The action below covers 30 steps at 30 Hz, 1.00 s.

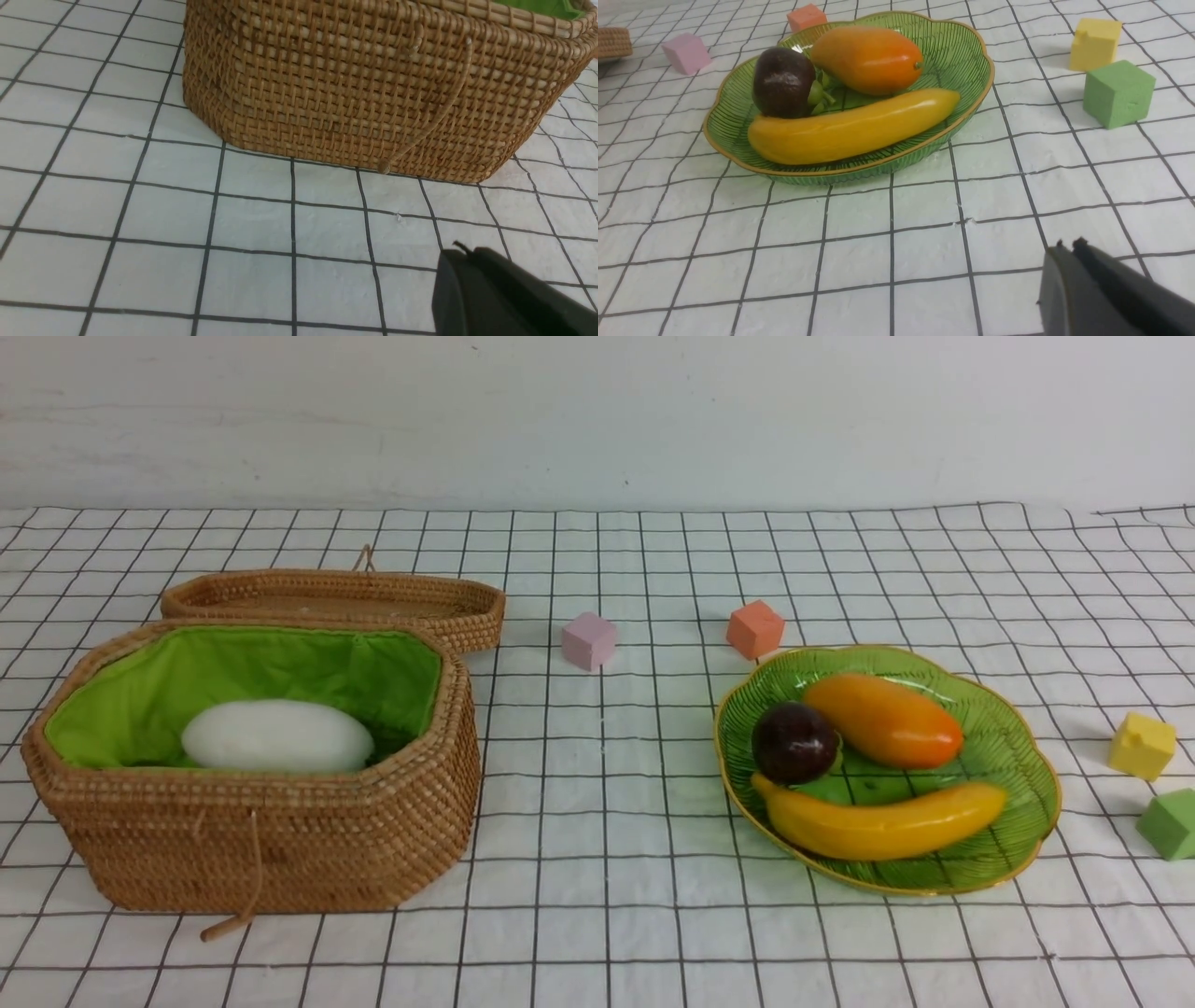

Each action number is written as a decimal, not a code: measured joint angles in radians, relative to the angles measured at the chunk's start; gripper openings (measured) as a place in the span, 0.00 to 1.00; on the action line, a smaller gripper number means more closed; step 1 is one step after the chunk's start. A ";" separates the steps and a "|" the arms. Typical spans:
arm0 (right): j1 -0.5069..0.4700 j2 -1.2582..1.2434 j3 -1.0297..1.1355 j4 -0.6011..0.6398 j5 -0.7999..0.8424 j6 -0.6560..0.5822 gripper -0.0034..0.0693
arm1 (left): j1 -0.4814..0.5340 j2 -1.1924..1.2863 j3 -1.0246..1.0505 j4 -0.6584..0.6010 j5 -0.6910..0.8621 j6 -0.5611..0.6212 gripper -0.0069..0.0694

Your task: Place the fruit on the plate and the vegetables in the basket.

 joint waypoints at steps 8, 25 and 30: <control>0.000 0.000 0.000 0.000 0.000 0.000 0.10 | 0.000 0.000 0.000 0.001 -0.001 0.000 0.07; 0.000 0.000 0.000 0.000 0.000 0.000 0.12 | 0.000 0.000 0.000 0.001 -0.001 0.000 0.08; 0.000 0.000 0.000 0.000 0.000 0.000 0.13 | 0.000 0.000 0.000 0.001 -0.001 0.000 0.08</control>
